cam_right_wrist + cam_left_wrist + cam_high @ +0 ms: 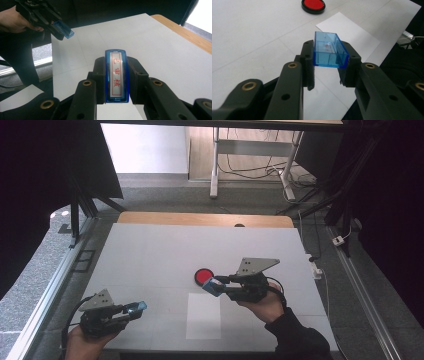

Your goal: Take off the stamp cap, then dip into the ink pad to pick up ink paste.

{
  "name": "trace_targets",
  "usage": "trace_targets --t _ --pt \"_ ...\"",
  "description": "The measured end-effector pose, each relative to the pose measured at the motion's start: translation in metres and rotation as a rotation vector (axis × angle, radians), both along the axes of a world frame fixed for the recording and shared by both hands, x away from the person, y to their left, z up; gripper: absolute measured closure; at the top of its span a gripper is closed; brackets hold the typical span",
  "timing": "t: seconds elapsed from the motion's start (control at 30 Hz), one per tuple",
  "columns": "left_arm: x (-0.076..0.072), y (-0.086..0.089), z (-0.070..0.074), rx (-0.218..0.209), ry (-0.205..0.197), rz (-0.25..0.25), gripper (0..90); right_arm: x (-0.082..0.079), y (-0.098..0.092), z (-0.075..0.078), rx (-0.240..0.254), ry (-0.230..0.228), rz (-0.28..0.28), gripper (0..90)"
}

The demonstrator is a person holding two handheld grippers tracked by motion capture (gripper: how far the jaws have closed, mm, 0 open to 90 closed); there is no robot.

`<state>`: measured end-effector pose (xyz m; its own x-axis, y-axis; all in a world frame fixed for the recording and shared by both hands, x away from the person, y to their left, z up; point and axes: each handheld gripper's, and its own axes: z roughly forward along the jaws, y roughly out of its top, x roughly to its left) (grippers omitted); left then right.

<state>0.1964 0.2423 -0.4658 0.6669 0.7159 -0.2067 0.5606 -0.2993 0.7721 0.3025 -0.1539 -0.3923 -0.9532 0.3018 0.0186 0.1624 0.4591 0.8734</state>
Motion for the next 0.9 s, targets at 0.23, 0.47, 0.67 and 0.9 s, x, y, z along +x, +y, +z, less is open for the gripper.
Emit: trace_targets --t 0.23,0.47,0.67,0.9 --pt "-0.006 0.008 -0.004 0.001 0.011 0.014 68.4 0.002 0.000 -0.002 -0.008 0.002 -0.013 71.4" --pt "-0.009 0.011 -0.008 0.006 0.023 0.024 68.4 0.005 -0.001 -0.004 -0.024 0.000 -0.030 71.5" --pt "-0.010 0.010 -0.008 0.013 0.021 0.022 68.4 0.005 0.000 -0.005 -0.039 -0.002 -0.027 71.4" --pt "-0.009 0.011 -0.009 0.014 0.028 0.037 68.5 0.013 0.001 -0.005 -0.035 0.021 -0.055 71.4"
